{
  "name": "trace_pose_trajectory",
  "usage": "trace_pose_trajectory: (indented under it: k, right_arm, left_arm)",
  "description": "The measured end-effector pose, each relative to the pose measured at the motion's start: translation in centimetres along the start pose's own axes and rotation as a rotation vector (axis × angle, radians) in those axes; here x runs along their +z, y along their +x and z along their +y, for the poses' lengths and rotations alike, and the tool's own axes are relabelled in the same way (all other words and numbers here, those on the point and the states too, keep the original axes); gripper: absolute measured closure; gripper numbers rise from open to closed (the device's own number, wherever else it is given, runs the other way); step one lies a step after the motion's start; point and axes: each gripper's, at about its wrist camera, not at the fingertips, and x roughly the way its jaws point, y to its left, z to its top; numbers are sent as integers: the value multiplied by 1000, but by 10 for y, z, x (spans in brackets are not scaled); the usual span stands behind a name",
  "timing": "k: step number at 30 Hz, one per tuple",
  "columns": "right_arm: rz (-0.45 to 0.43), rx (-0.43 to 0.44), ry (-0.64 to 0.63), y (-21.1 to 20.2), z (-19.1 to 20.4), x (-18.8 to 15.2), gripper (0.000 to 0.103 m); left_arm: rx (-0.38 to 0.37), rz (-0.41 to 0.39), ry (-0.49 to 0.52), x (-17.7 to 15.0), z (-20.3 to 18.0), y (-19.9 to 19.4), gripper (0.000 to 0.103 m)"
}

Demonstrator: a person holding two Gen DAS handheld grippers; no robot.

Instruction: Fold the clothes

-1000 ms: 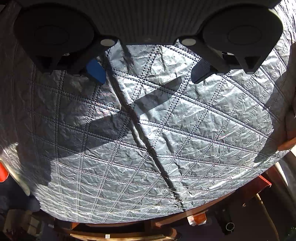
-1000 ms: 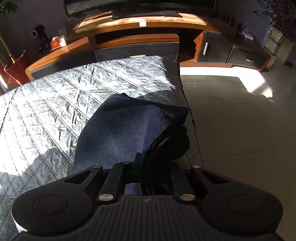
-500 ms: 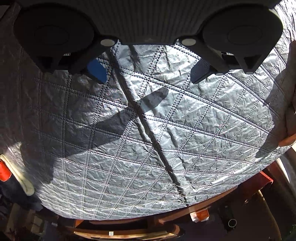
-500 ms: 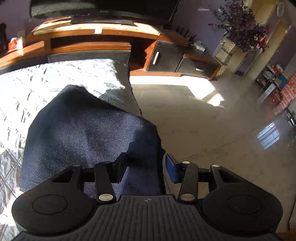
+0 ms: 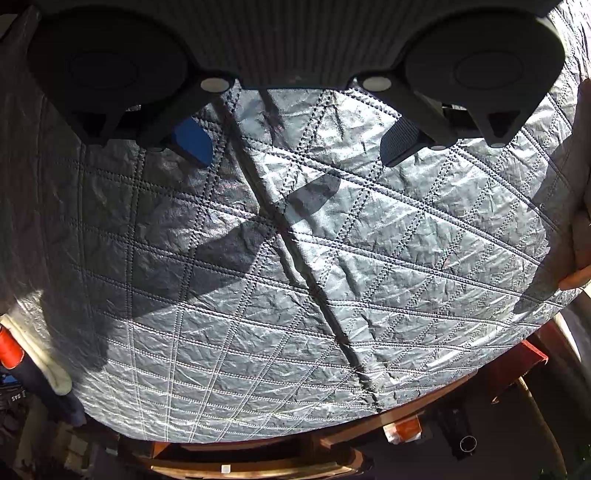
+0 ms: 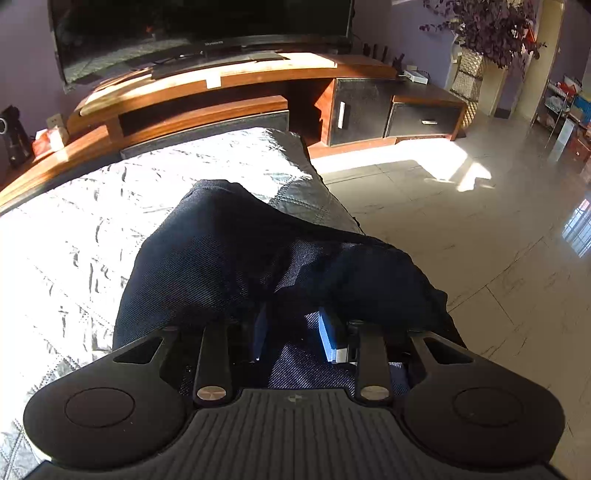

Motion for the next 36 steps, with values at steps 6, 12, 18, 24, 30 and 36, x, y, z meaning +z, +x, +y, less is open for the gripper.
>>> trace_pose_trajectory:
  k: [6,12,18,24,30,36]
  right_arm:
    - [-106,-36,53,-30,-12,-8,44]
    - [-122,-116,-21,-50,-6,-30,30]
    - [-56,-36,57,-119,9,-106,11]
    - [112,-31,174,-193,23,-242,11]
    - [256,-102,173,-260,48,-322,16]
    - [165,-156,110,-328,68,-268,13]
  left_arm:
    - [-2,-3,3,-1,-1,-2,6]
    - [-10,-4,2,2,-4,-8,7]
    - [-44,-13,14,2,-15,-23,7]
    - [-119,-9,-39,-15,-32,-53,5]
    - [-213,-13,-125,-55,-53,-108,3]
    - [-259,-110,-46,-64,-79,-195,1]
